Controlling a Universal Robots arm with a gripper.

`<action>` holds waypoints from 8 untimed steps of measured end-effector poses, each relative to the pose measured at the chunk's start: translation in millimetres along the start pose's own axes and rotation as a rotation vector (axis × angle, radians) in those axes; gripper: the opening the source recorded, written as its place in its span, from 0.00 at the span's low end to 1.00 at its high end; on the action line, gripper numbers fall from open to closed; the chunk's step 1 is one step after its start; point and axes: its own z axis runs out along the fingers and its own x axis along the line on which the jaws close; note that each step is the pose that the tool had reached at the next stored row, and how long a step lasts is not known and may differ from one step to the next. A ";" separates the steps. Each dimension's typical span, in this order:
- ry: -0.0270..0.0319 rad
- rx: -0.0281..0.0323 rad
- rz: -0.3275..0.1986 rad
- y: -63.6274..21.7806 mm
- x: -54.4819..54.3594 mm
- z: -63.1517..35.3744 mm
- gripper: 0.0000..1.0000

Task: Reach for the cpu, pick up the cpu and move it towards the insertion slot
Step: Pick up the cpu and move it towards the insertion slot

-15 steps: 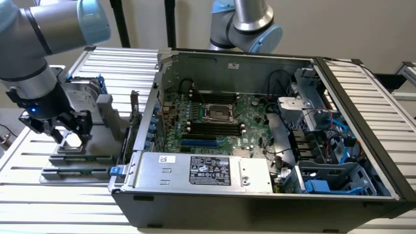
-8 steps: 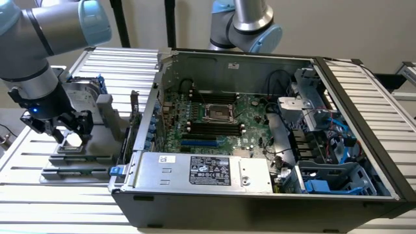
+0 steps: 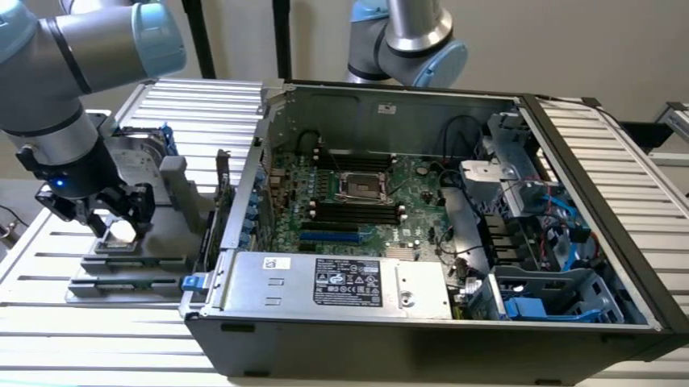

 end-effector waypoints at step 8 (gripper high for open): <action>0.0034 0.0000 0.000 0.7 0.0 0.8 0.64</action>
